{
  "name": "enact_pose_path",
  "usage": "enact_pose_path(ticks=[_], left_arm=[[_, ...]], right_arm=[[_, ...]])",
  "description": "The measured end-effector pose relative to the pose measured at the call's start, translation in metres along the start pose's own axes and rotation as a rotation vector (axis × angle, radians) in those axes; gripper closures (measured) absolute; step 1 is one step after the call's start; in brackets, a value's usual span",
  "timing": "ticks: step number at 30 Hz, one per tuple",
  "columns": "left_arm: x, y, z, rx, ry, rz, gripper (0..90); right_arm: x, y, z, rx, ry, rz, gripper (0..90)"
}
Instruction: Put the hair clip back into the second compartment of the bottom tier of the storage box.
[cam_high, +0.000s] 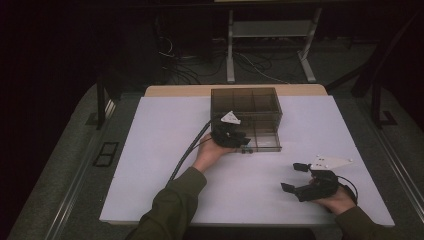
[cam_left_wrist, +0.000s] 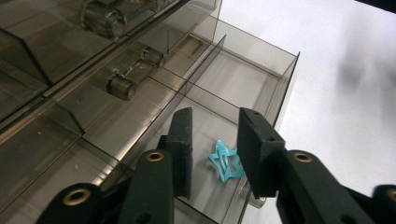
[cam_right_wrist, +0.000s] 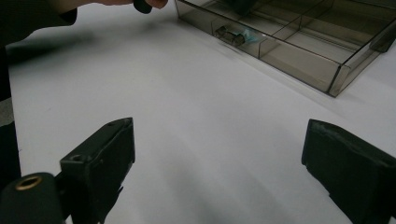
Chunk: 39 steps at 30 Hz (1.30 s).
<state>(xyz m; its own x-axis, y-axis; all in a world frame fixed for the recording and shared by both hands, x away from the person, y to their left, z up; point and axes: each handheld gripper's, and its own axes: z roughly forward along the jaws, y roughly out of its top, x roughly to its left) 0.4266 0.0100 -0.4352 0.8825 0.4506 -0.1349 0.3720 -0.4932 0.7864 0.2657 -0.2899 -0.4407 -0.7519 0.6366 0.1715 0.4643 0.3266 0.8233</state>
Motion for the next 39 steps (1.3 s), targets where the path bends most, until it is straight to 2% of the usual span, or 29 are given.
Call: enact_pose_path(ticks=[4,11,13,17,19,30,39], left_arm=[[0.001,-0.001,-0.006,-0.020,0.014,-0.014,57.6],[0.002,-0.002,-0.022,-0.055,0.012,-0.031,46.5],[0.003,-0.004,-0.027,-0.063,0.009,-0.019,43.3],[-0.001,-0.007,-0.036,-0.065,0.015,-0.029,38.9],[-0.001,-0.009,-0.041,-0.066,0.015,-0.008,37.9],[-0.003,-0.021,-0.062,-0.074,0.020,-0.008,27.6],[-0.009,-0.027,-0.073,-0.113,0.054,-0.006,17.2]], right_arm=[[0.000,0.000,0.000,-0.001,0.001,-0.002,9.0],[0.001,0.000,0.000,-0.002,-0.002,-0.009,9.0],[0.001,0.000,0.000,-0.001,-0.004,-0.007,9.0],[0.002,0.000,0.000,0.000,-0.004,-0.011,9.0],[0.002,0.000,0.000,0.000,-0.005,-0.009,9.0],[0.002,0.000,0.000,0.000,-0.005,-0.009,9.0],[0.002,0.000,0.000,0.000,-0.003,-0.008,9.0]])
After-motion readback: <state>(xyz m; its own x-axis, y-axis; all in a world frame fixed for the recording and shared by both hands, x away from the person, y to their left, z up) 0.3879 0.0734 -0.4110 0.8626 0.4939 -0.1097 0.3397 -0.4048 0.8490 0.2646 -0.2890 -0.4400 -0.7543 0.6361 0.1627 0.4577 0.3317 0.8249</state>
